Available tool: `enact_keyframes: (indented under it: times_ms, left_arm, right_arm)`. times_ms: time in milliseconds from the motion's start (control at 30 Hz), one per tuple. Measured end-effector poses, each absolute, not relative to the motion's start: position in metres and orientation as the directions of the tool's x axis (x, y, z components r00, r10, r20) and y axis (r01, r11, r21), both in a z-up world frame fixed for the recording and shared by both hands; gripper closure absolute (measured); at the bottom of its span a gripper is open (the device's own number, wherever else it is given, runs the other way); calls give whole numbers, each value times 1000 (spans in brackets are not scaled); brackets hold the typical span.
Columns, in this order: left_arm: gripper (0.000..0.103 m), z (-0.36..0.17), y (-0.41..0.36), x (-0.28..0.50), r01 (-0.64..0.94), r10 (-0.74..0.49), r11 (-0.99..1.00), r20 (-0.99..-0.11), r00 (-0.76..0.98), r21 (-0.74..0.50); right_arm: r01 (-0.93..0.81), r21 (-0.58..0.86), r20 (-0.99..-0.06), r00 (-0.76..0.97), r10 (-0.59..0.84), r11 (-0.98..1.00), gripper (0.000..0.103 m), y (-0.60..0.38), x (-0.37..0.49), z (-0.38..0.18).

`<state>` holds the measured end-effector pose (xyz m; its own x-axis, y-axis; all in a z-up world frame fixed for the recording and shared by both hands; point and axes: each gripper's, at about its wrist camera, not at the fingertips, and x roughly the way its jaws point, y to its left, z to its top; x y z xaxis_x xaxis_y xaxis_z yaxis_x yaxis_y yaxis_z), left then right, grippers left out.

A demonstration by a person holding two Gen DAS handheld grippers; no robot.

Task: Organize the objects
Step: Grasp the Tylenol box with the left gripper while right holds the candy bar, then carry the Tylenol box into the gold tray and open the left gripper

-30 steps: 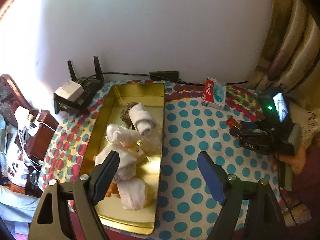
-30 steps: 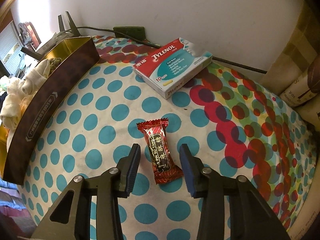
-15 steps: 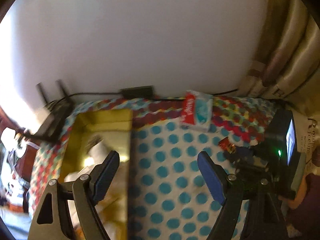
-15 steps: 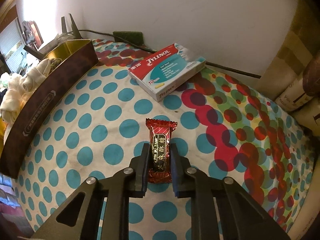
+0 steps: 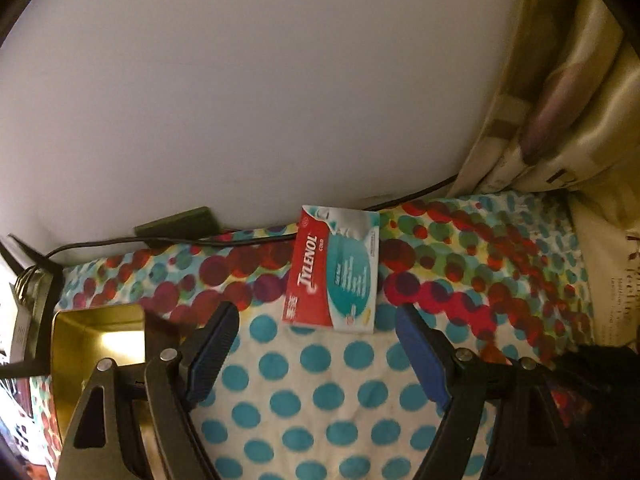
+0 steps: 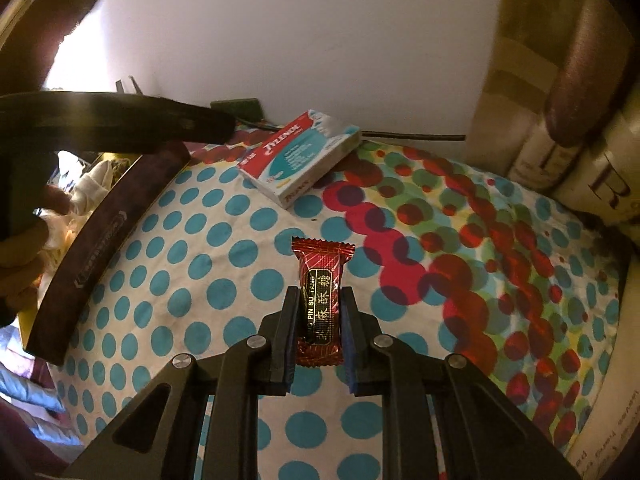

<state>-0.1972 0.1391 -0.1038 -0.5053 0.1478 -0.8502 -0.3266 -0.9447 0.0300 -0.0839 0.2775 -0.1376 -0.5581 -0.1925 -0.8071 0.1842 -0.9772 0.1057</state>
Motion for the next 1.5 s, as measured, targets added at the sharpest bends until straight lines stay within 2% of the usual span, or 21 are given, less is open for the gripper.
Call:
enact_keyframes:
  times_ms: [567,967,1500]
  left_arm:
    - [20,-143,171,-259,-380,111,-923,-905,-410,60]
    - [20,-154,185,-267,-464,107,-881,-919,-379,89]
    - [20,-176,175,-271,-426,79,-902,-940,-331,74]
  right_arm:
    - [178,137,-797,-565,-215,-975,84,291,-78,-143]
    - [184,153,-794,-562,-232,-971,84,286,-83,-142]
    - [181,152,-797,-560,-229,-972,84,284,-90,-144]
